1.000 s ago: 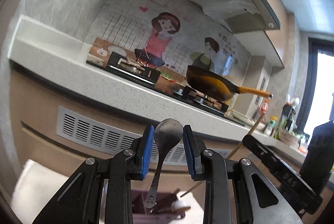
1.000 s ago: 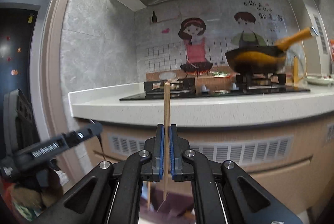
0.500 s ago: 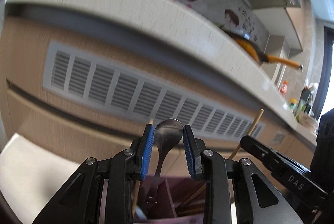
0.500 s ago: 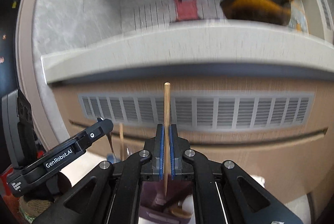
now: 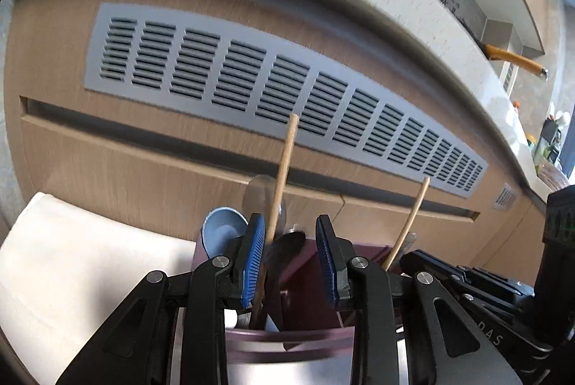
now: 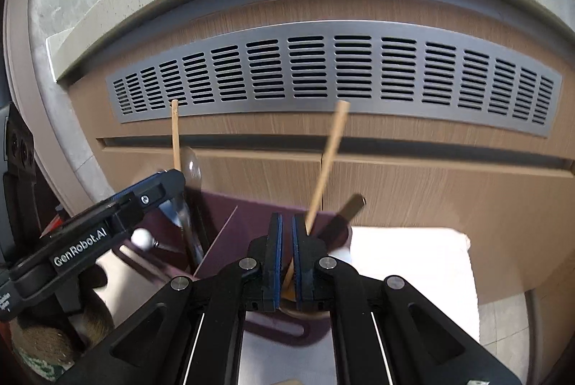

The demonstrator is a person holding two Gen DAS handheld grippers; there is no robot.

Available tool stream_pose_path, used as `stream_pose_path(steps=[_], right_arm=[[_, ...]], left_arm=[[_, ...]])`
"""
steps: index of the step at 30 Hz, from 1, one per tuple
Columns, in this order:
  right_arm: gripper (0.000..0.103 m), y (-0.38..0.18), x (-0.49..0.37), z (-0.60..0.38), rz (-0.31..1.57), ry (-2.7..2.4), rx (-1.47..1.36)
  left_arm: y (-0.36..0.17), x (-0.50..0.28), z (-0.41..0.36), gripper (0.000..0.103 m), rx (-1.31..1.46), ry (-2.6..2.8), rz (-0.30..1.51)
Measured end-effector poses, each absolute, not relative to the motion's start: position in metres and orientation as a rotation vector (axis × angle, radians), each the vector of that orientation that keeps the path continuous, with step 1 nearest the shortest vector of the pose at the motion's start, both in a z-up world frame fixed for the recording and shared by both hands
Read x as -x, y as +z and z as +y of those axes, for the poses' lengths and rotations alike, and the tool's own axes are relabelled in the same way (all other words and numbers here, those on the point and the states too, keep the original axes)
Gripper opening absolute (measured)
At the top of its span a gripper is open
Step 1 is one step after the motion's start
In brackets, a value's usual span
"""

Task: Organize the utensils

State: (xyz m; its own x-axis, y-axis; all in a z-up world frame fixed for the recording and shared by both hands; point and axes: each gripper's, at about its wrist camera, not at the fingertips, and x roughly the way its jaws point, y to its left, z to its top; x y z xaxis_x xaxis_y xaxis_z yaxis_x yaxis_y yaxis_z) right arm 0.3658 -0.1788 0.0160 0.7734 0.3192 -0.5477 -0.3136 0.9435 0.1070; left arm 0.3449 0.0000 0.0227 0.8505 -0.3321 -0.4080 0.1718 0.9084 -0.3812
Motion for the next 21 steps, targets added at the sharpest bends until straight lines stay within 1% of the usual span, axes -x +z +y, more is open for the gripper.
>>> stream_pose_path(steps=[1,3,5,9,12,16,19,21], right_arm=[[0.009,0.018,-0.361,-0.184,0.583,0.344,-0.028],[0.016,0.024,-0.349,-0.193,0.552,0.343,-0.045],[0.017,0.034,-0.333,-0.197,0.503,0.340,-0.058],[0.024,0.044,-0.284,-0.210,0.415,0.342,-0.071],[0.025,0.036,-0.244,-0.212,0.398,0.335,-0.052],[0.025,0.022,-0.205,-0.209,0.431,0.324,-0.042],[0.025,0.009,-0.177,-0.207,0.472,0.333,-0.047],[0.025,0.003,-0.164,-0.206,0.480,0.322,-0.053]], left_arm=[[0.028,-0.338,0.001,0.031,0.335,-0.266,0.473],[0.038,-0.328,0.003,0.031,0.327,-0.269,0.457],[0.051,-0.306,0.008,0.031,0.311,-0.248,0.425],[0.065,-0.251,0.009,0.033,0.197,-0.166,0.357],[0.061,-0.202,0.011,0.033,0.149,-0.120,0.333],[0.046,-0.149,0.009,0.033,0.116,-0.073,0.399],[0.034,-0.123,0.005,0.033,0.078,-0.064,0.460],[0.030,-0.106,-0.003,0.033,0.045,-0.075,0.469]])
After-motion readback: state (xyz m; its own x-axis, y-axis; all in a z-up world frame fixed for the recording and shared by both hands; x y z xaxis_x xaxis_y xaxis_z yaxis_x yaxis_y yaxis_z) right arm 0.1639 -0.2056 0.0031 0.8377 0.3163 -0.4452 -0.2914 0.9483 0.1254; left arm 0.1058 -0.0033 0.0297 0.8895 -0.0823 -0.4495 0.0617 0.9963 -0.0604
